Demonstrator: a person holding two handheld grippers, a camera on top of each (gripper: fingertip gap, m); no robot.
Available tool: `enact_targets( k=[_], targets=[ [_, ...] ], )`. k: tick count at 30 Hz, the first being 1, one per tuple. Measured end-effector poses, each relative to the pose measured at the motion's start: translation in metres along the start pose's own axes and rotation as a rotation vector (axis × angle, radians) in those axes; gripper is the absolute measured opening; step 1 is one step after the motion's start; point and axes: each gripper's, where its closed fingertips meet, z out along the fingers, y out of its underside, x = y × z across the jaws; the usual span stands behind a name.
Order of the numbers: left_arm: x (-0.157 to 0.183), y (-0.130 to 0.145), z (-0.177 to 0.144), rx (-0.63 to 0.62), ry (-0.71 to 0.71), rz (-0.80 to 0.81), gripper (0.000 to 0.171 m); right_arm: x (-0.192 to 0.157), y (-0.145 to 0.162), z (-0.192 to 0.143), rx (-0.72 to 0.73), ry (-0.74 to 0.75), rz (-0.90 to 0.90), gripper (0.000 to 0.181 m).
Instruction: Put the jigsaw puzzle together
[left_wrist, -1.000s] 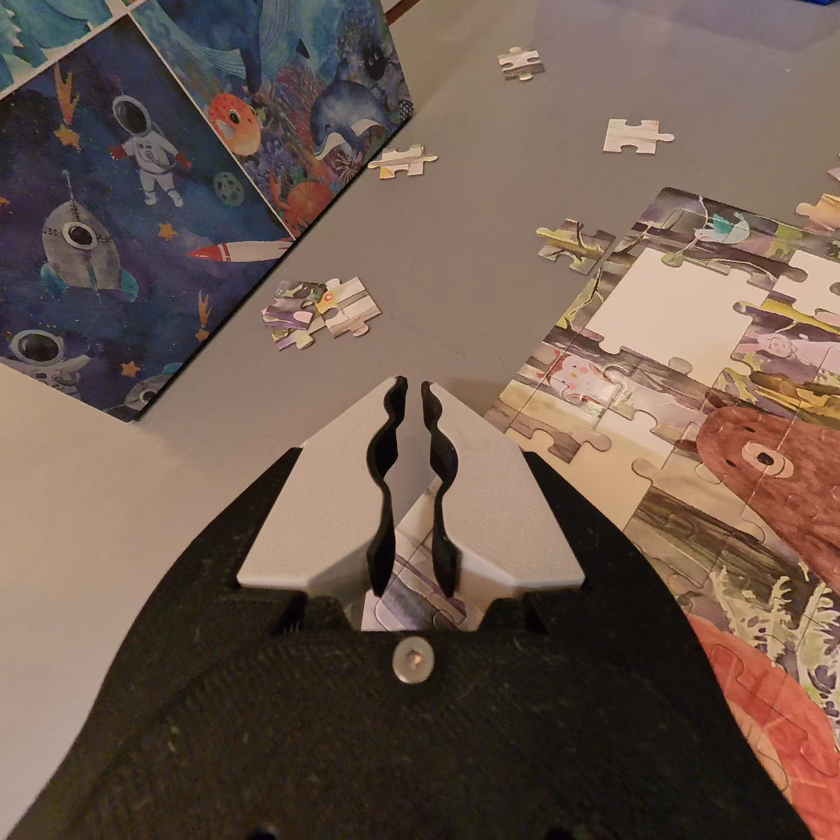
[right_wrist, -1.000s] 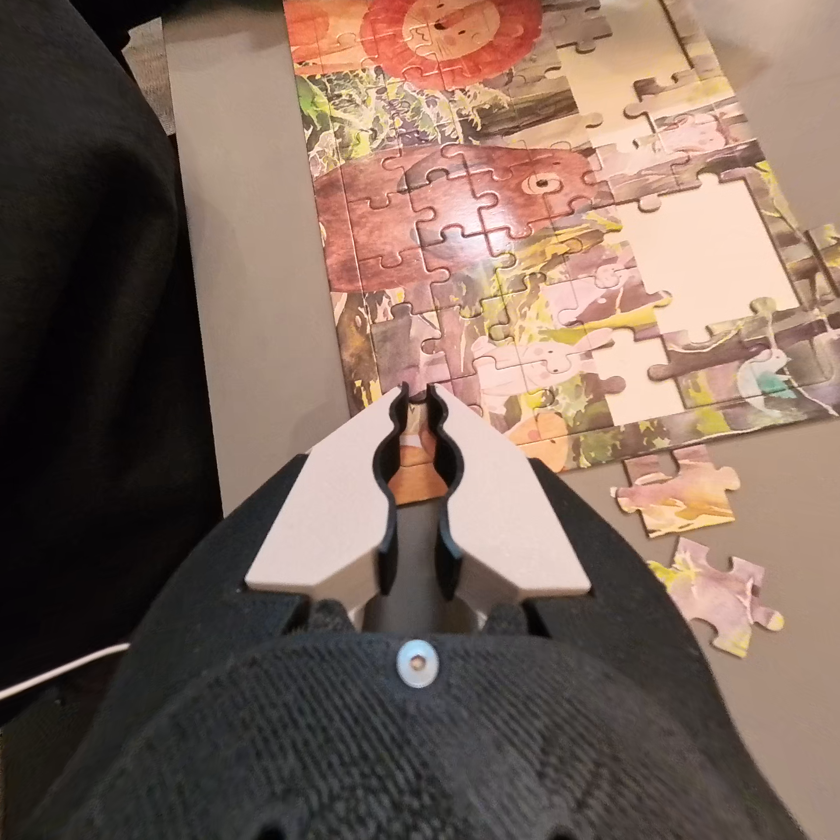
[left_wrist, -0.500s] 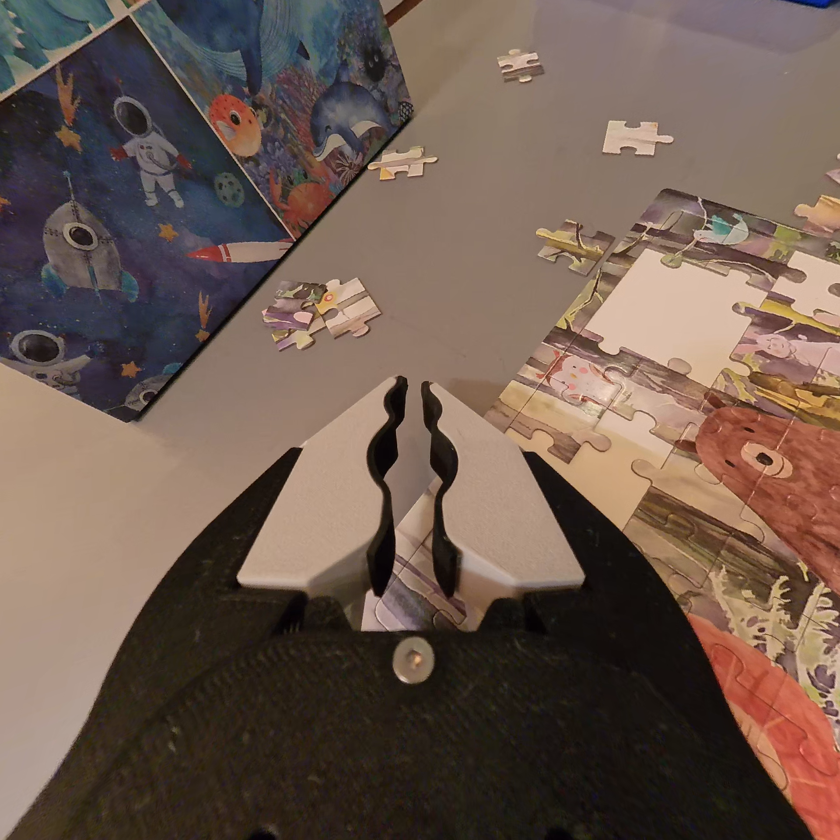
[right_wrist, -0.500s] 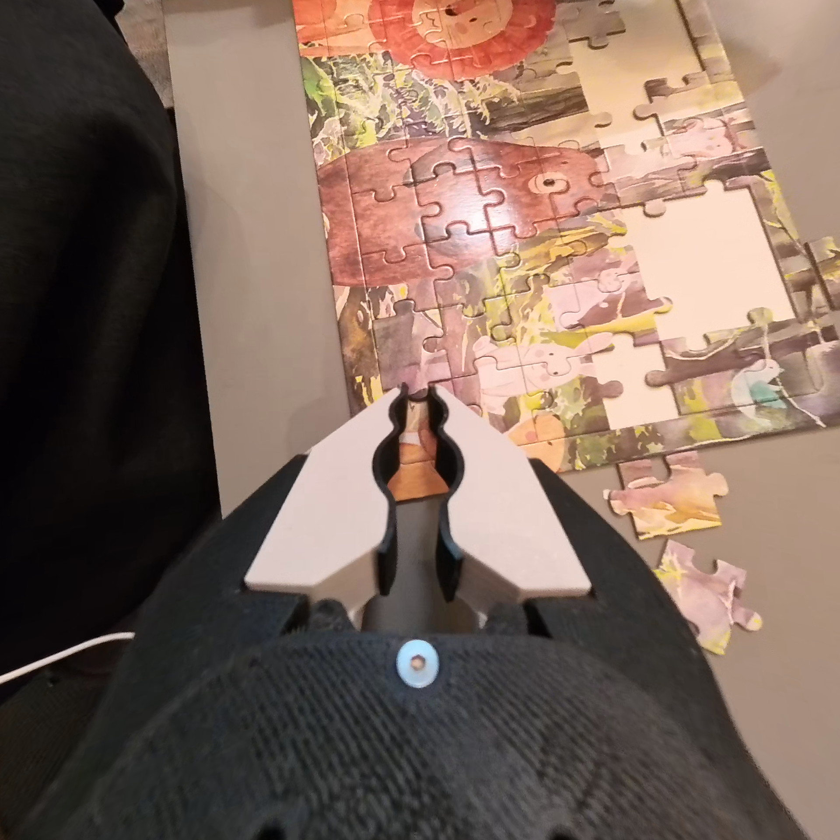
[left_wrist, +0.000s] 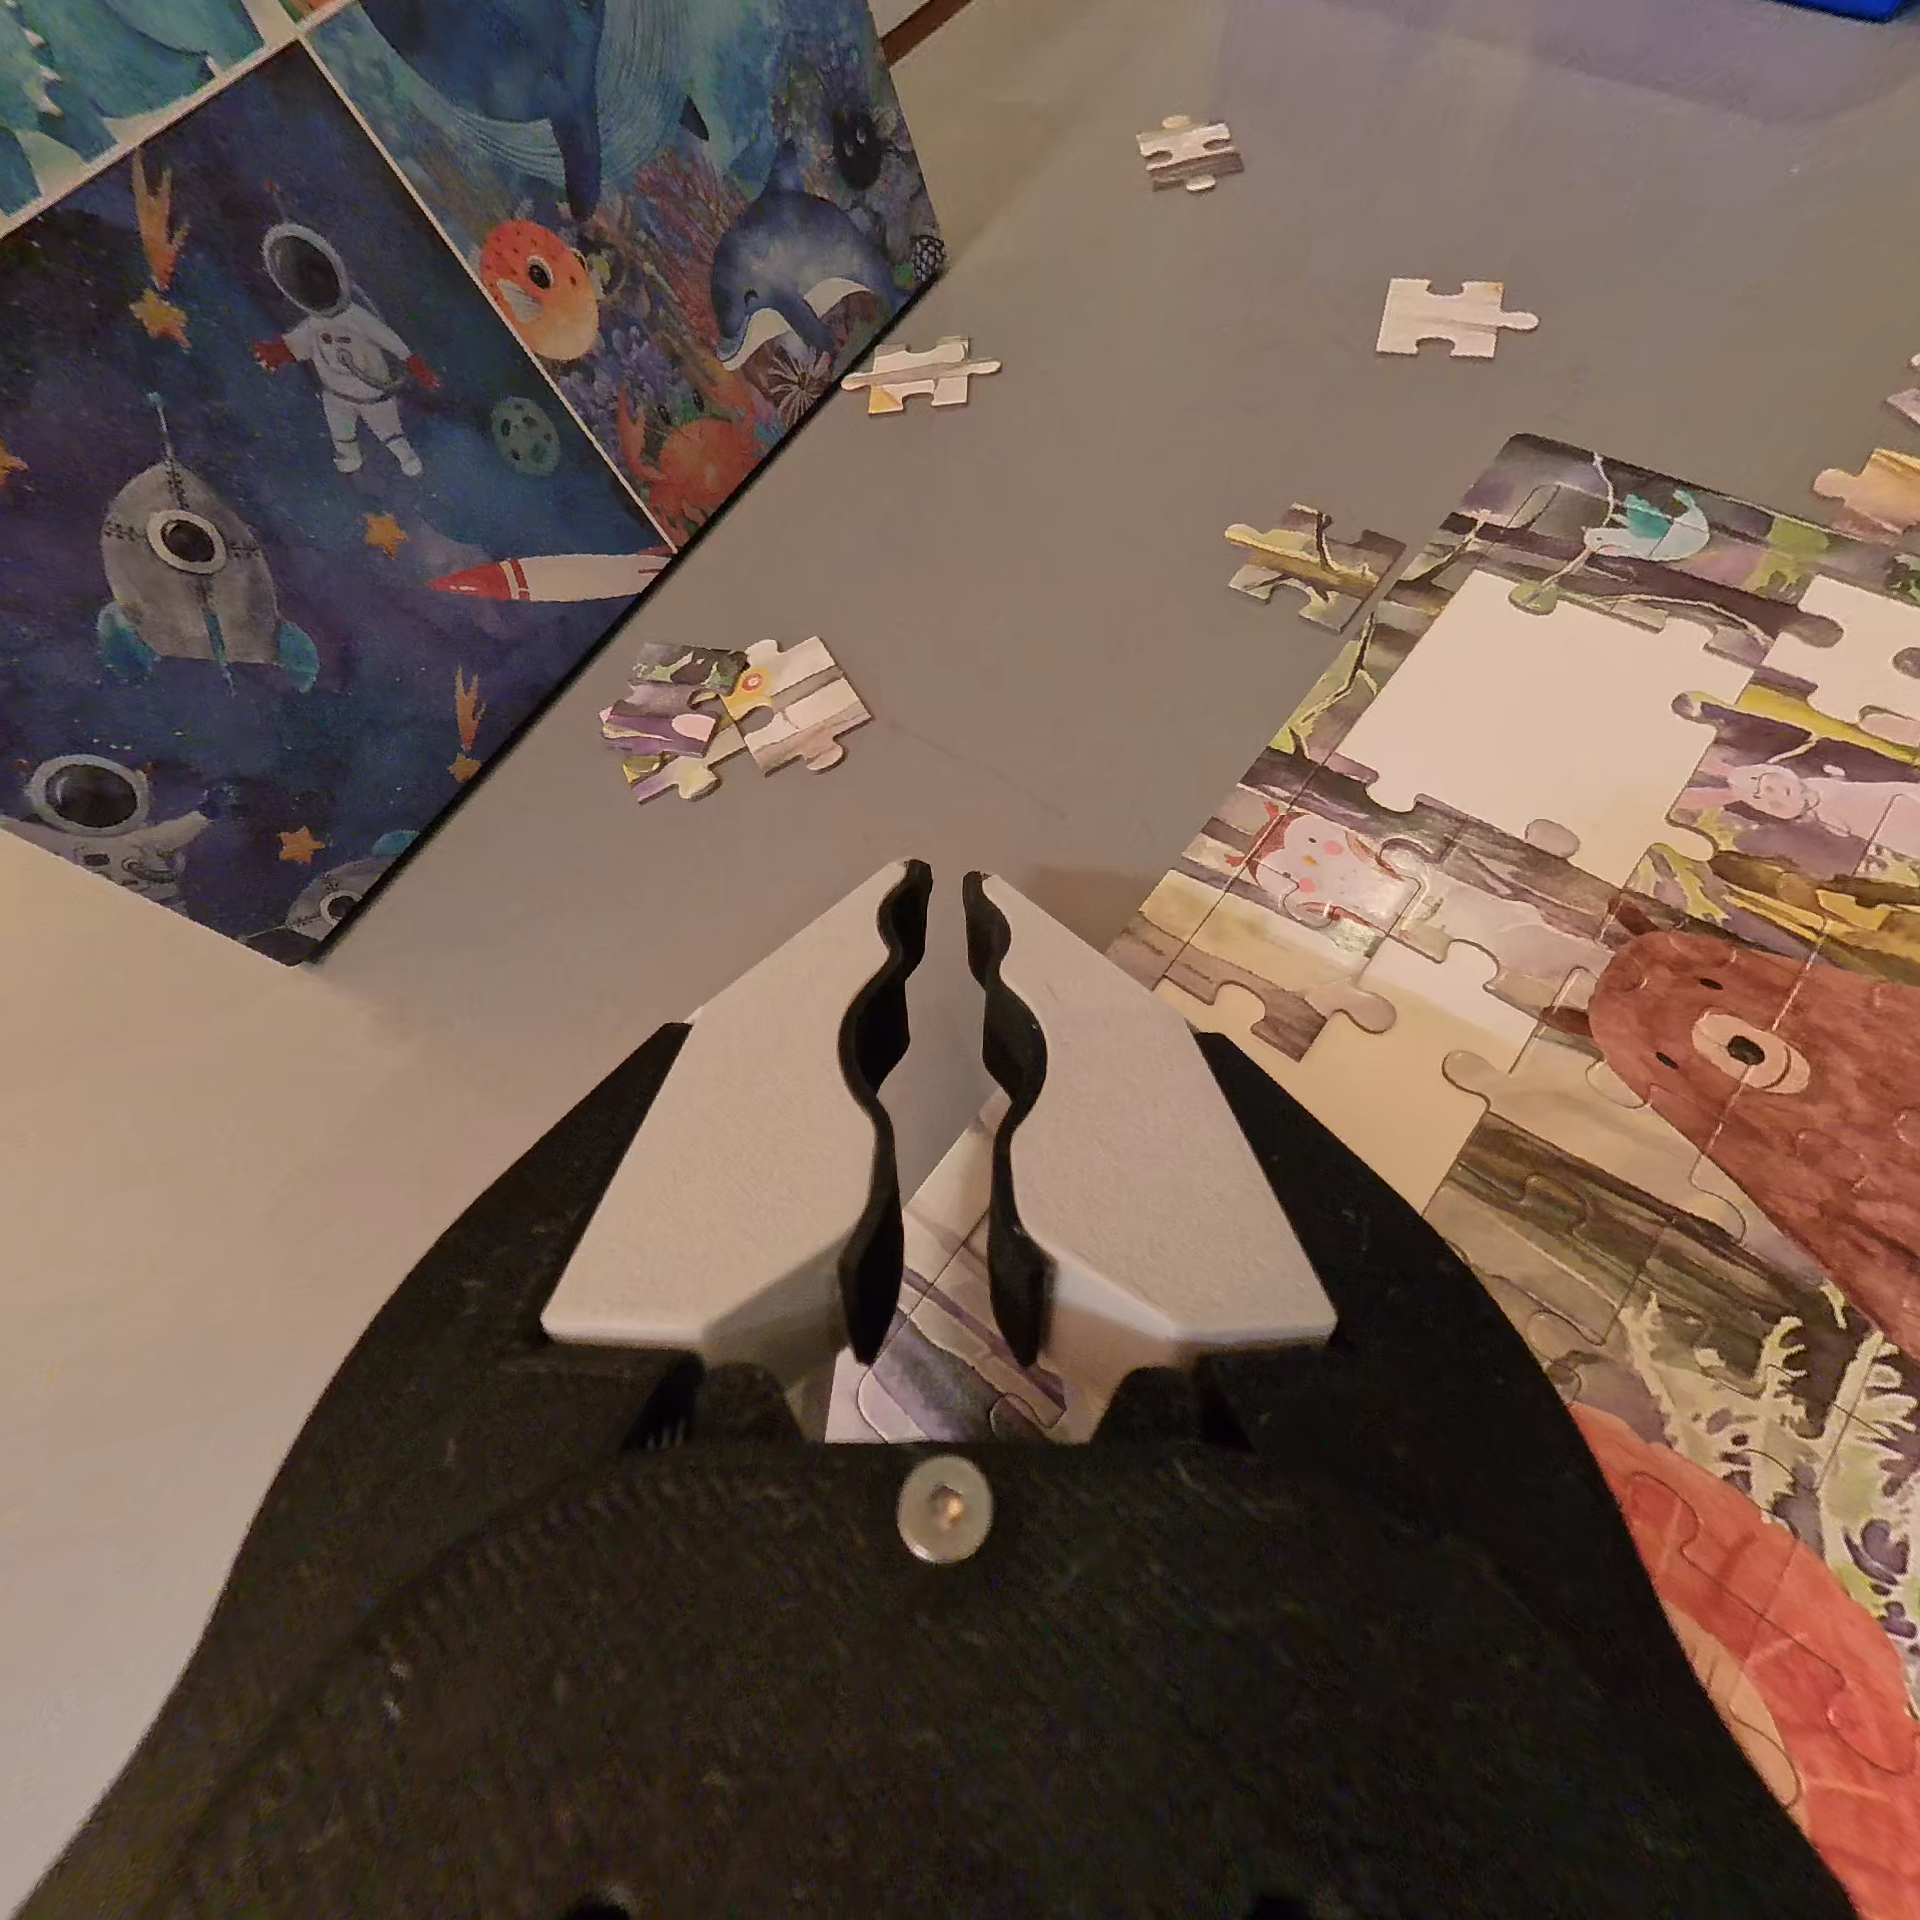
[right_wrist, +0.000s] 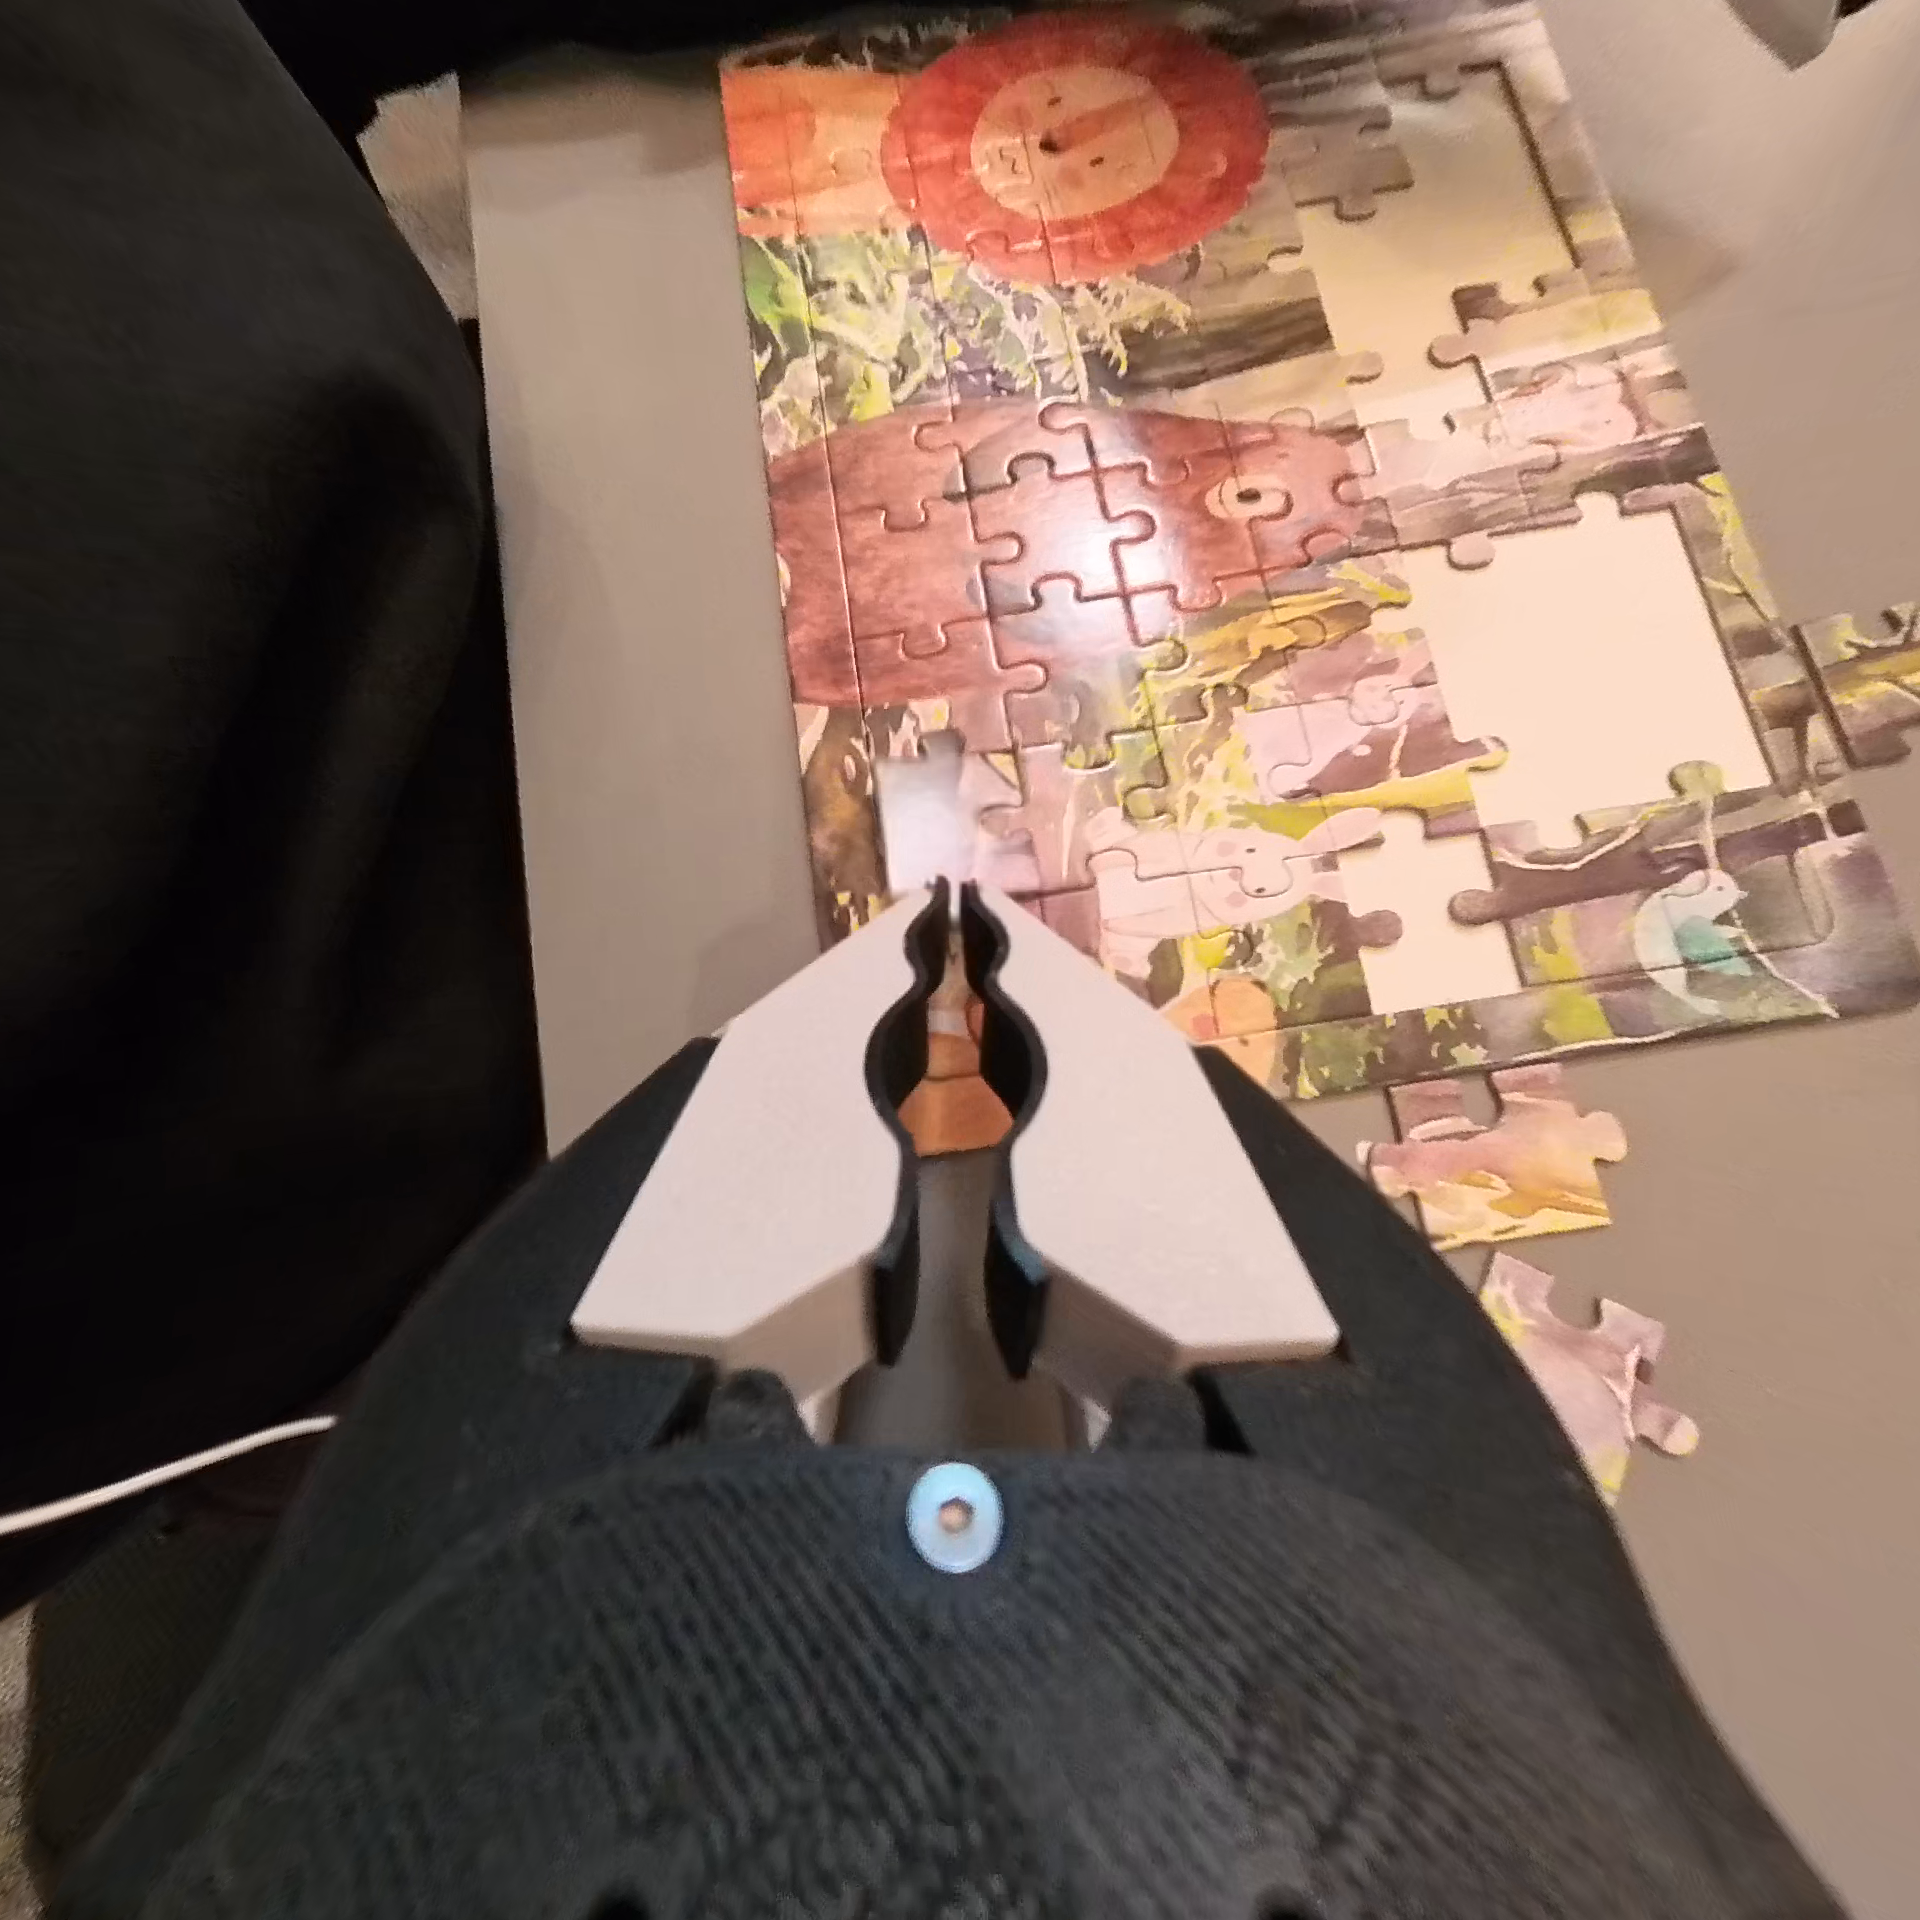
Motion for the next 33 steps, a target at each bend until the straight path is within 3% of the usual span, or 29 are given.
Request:
enact_targets(
  k=[10, 33],
  targets=[
    [0.0, 0.0, 0.0, 0.003, 0.0, -0.002, 0.005, 0.001, 0.008, 0.007, -0.024, 0.007, 0.011, 0.017],
    [0.0, 0.0, 0.0, 0.001, -0.001, 0.001, 0.005, -0.004, -0.008, -0.008, 0.136, -0.049, 0.084, 0.0]
  ],
)
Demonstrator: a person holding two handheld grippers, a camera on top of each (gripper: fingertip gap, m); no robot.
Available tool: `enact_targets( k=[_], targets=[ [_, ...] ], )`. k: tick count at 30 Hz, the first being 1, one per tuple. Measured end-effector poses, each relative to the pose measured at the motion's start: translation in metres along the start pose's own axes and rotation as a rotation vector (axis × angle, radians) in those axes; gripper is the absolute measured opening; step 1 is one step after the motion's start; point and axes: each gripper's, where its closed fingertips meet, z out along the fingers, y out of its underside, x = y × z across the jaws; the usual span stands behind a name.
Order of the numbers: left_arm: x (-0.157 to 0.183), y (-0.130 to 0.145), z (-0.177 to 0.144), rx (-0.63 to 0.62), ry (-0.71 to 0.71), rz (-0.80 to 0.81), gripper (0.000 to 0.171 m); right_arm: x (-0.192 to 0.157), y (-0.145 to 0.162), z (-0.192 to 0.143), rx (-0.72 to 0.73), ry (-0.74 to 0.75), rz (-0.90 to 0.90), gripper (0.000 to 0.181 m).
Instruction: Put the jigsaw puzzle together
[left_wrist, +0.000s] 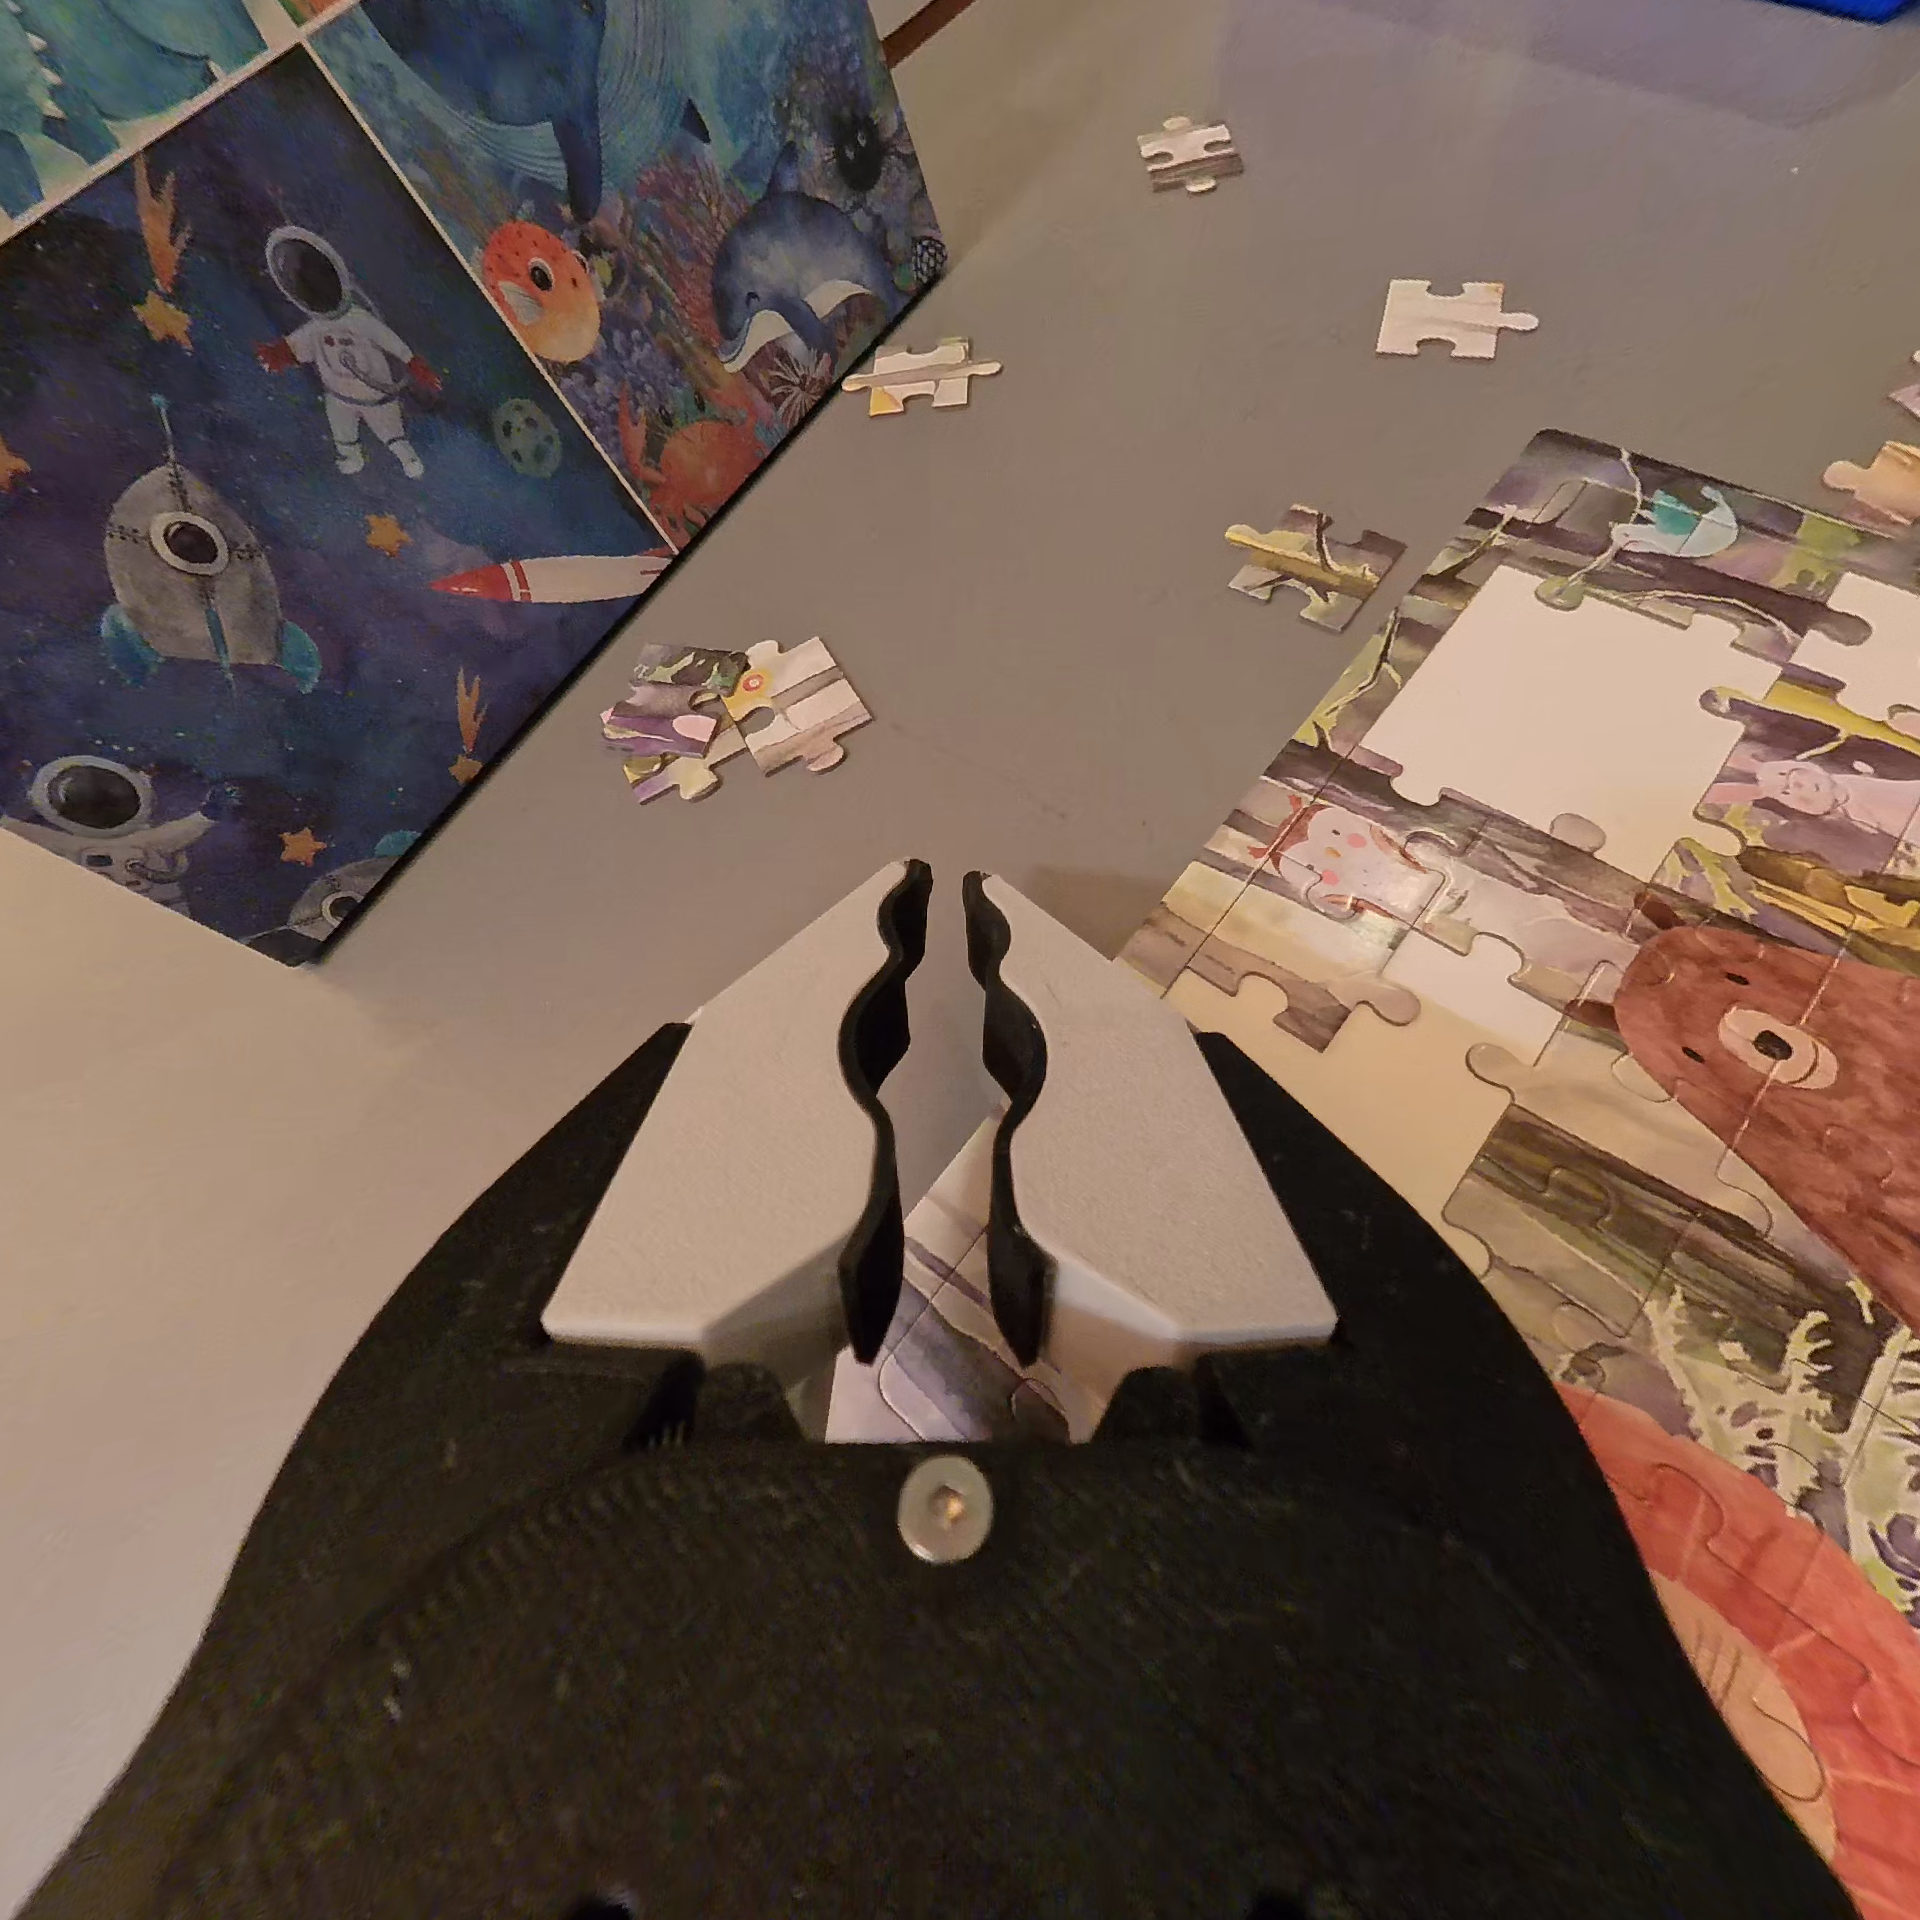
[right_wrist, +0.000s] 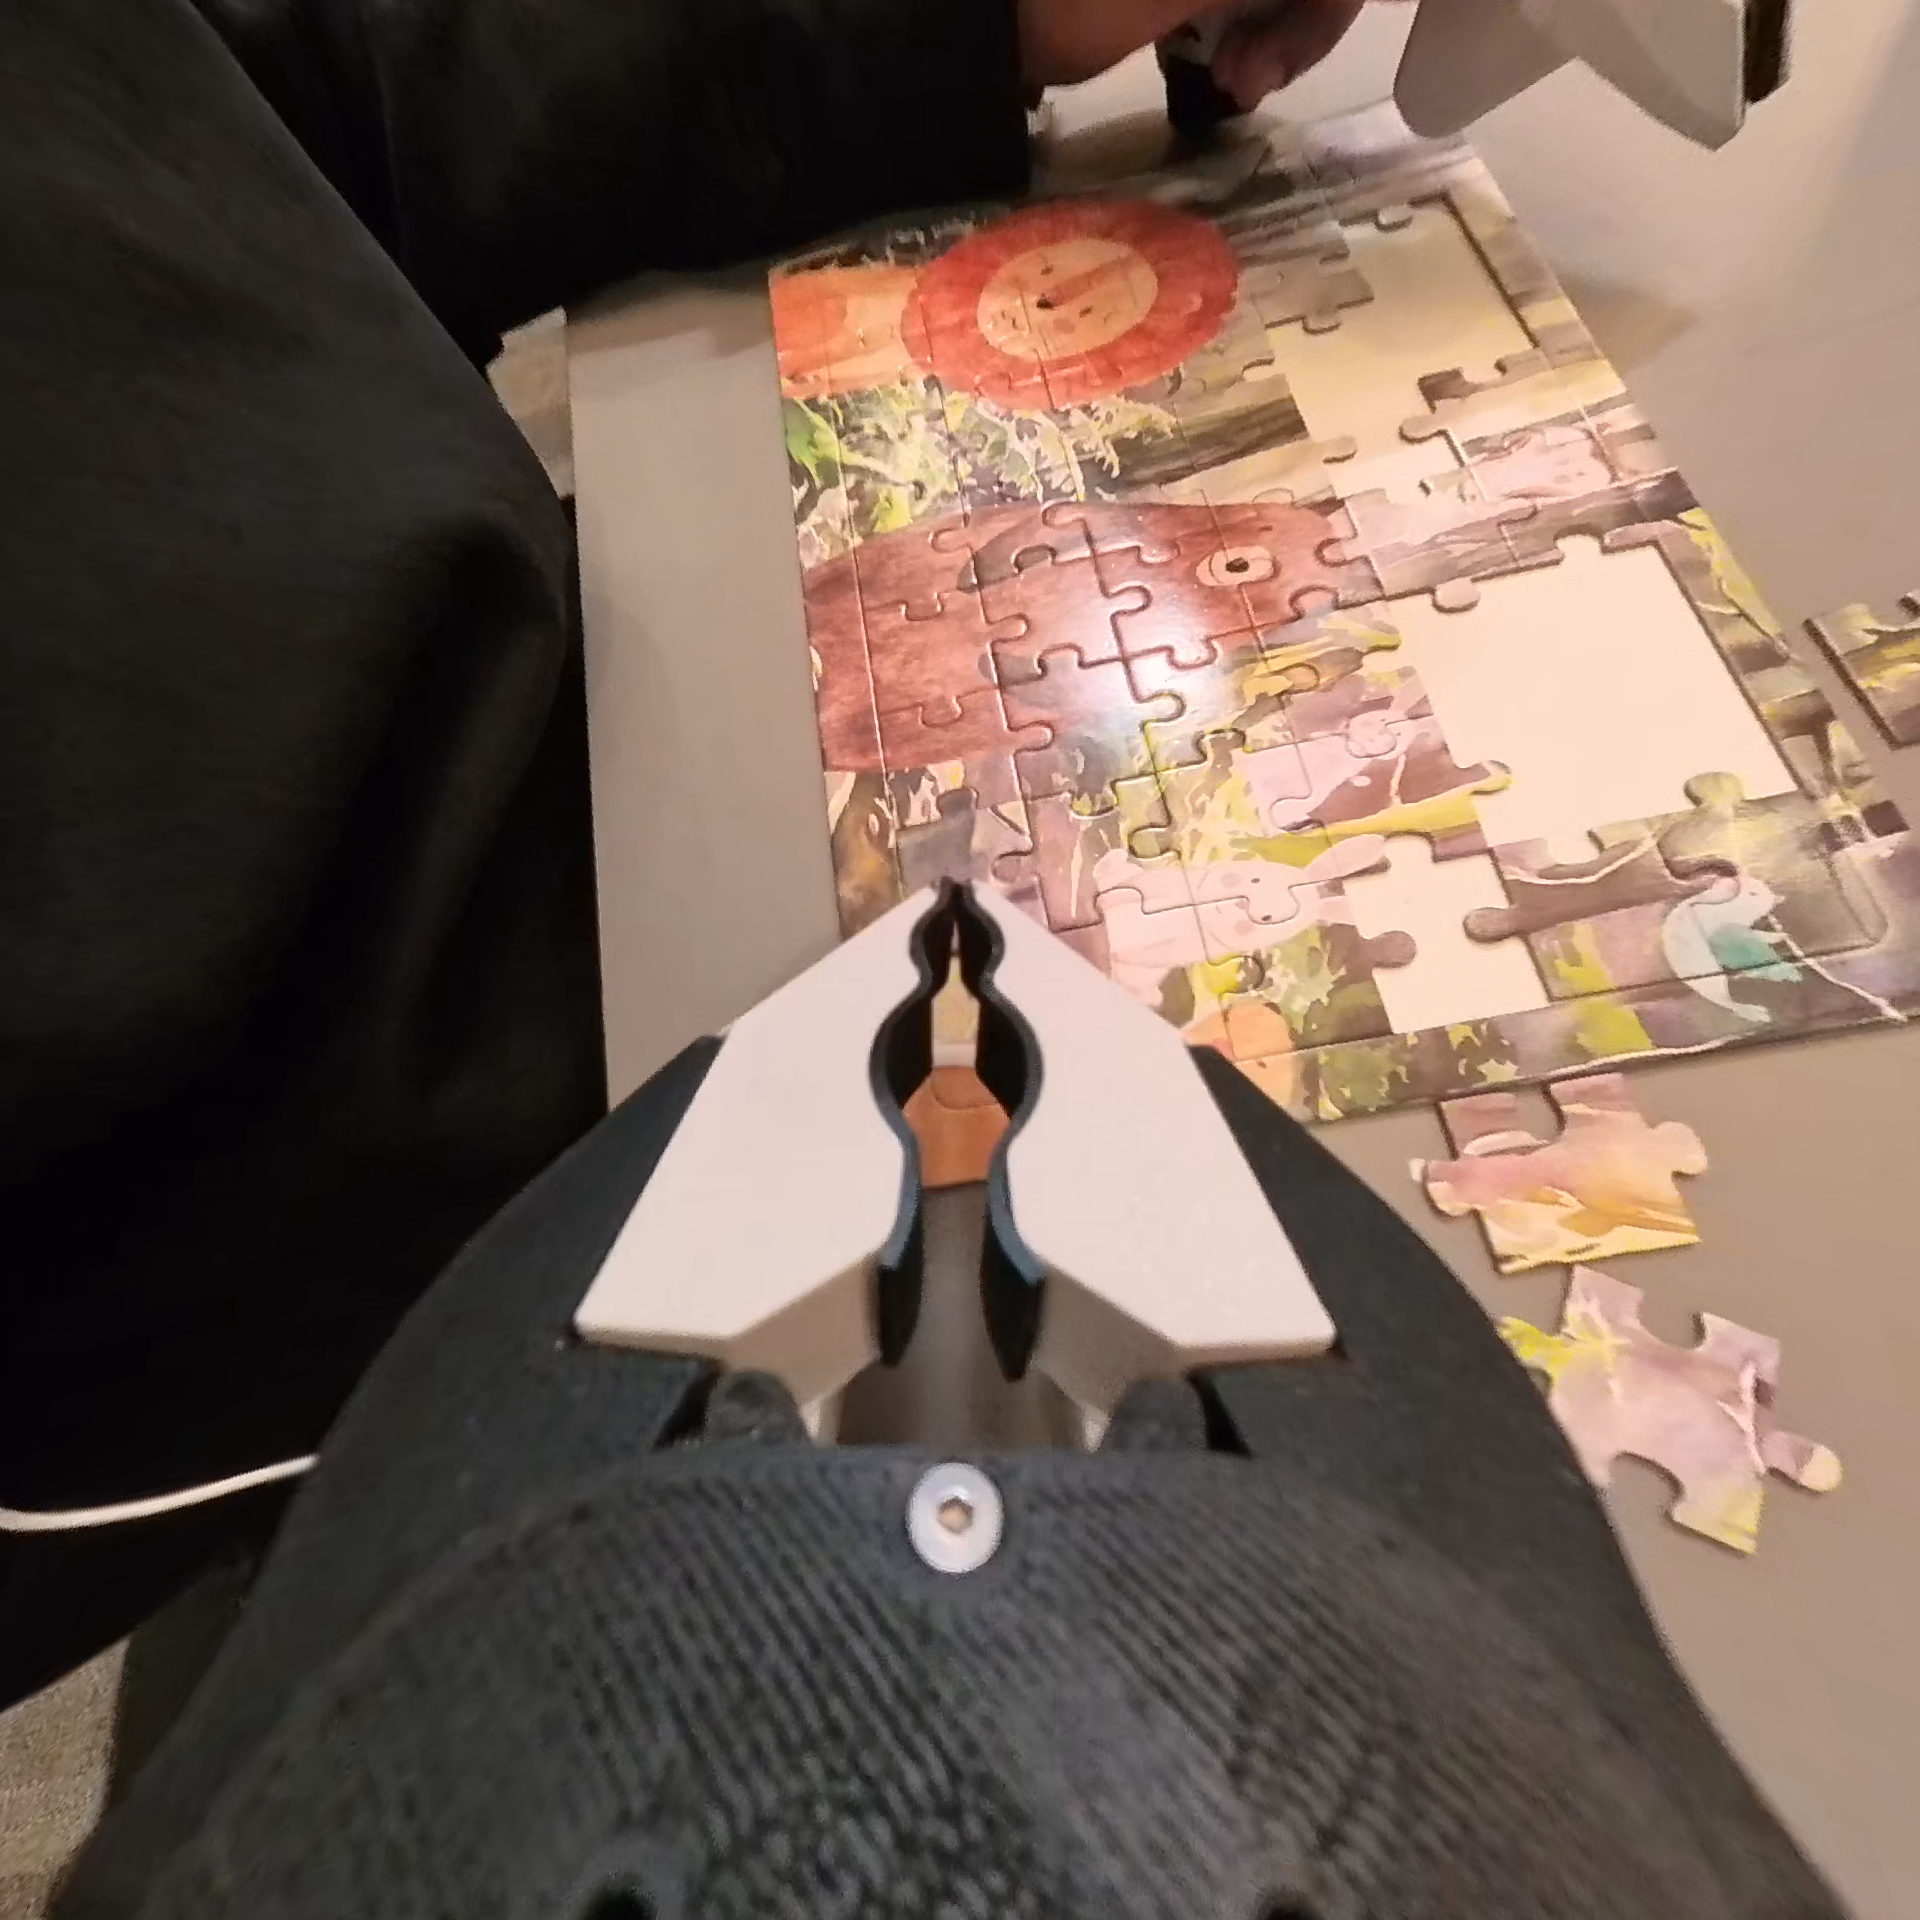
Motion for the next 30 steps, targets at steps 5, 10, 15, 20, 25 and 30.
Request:
enact_targets(
  k=[5, 10, 15, 20, 25, 30],
  targets=[
    [0.0, 0.0, 0.0, 0.003, 0.001, -0.005, 0.005, 0.003, 0.003, -0.002, 0.007, 0.022, 0.022, 0.007],
    [0.0, 0.0, 0.0, 0.001, -0.001, -0.001, 0.005, 0.004, 0.018, 0.011, -0.08, 0.064, -0.011, 0.021],
    [-0.001, 0.0, -0.001, 0.004, 0.0, -0.005, 0.005, 0.004, 0.017, 0.016, -0.114, 0.082, -0.051, 0.016],
    [0.0, 0.0, 0.0, 0.001, -0.001, 0.002, 0.005, -0.001, 0.007, 0.015, -0.071, 0.057, -0.052, 0.012],
    [0.0, 0.0, 0.0, 0.001, -0.001, 0.002, 0.005, 0.006, 0.012, 0.016, -0.089, 0.086, -0.05, 0.028],
    [0.0, 0.0, 0.0, 0.002, -0.001, 0.0, 0.005, 0.005, 0.015, 0.021, -0.121, 0.102, -0.073, 0.041]
  ],
)
